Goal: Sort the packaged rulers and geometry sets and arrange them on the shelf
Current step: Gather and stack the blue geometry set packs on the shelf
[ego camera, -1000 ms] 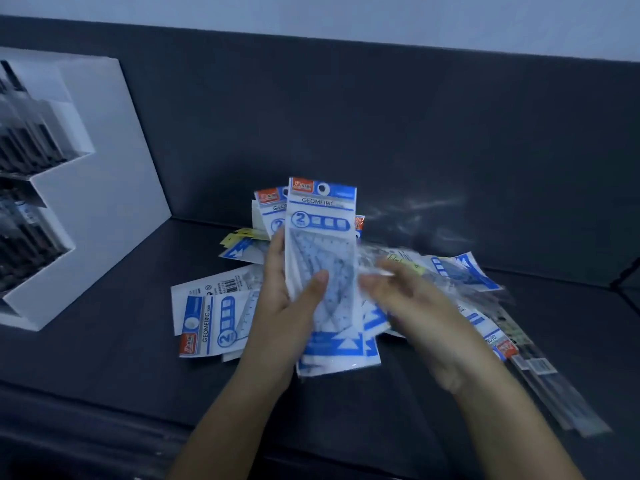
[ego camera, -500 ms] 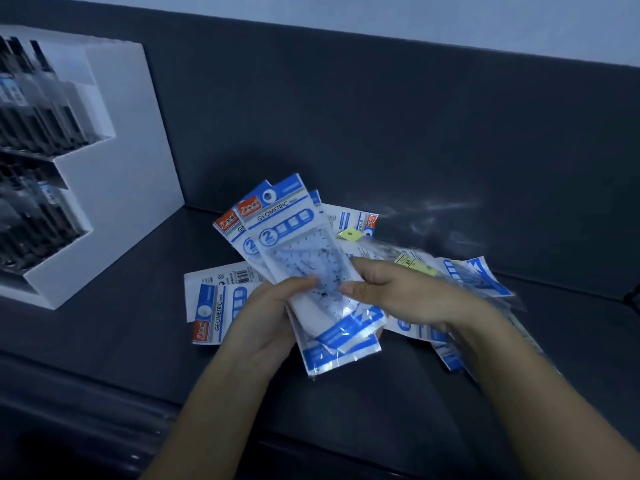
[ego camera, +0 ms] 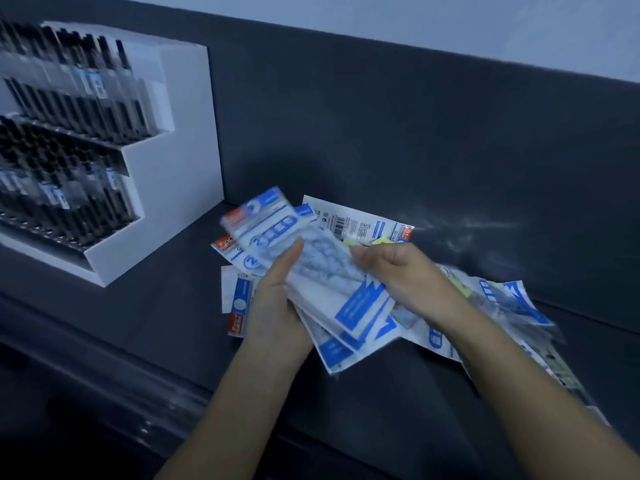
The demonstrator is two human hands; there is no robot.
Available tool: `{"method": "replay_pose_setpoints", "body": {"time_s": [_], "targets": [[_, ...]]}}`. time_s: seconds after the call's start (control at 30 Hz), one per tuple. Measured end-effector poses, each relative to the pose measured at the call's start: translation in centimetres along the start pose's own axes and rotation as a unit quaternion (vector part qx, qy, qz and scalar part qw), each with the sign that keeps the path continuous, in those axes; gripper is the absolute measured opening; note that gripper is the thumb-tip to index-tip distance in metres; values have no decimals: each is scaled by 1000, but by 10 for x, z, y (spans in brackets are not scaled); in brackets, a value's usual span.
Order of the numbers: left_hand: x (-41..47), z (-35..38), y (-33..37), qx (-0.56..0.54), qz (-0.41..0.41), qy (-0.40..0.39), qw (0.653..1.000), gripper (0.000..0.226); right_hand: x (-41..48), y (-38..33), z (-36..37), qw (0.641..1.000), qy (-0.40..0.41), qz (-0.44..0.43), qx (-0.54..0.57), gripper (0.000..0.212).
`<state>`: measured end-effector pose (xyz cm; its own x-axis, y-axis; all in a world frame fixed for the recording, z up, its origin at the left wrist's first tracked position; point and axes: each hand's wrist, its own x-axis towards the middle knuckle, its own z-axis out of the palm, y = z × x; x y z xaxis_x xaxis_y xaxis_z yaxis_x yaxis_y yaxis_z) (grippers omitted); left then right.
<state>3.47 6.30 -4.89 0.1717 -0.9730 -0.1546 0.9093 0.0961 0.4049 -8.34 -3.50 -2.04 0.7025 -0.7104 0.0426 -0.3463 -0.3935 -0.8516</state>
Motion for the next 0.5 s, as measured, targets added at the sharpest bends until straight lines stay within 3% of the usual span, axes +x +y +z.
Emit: {"method": "replay_pose_setpoints", "body": {"time_s": [0.07, 0.17, 0.3, 0.43, 0.5], "targets": [[-1, -4, 3, -22, -11, -36, 999, 70, -1, -6, 0, 997, -27, -53, -44, 45], [1, -8, 5, -15, 31, -50, 998, 32, 3, -7, 0, 987, -31, -97, -128, 44], [0, -5, 11, 2, 130, 27, 991, 30, 5, 2, 11, 965, -39, -154, -208, 46], [-5, -8, 27, 16, 176, 109, 978, 45, 12, 6, 7, 977, -29, -149, -150, 43], [-8, -15, 40, 10, 194, 130, 972, 35, 14, 13, 6, 959, -32, -174, -222, 32]]}}
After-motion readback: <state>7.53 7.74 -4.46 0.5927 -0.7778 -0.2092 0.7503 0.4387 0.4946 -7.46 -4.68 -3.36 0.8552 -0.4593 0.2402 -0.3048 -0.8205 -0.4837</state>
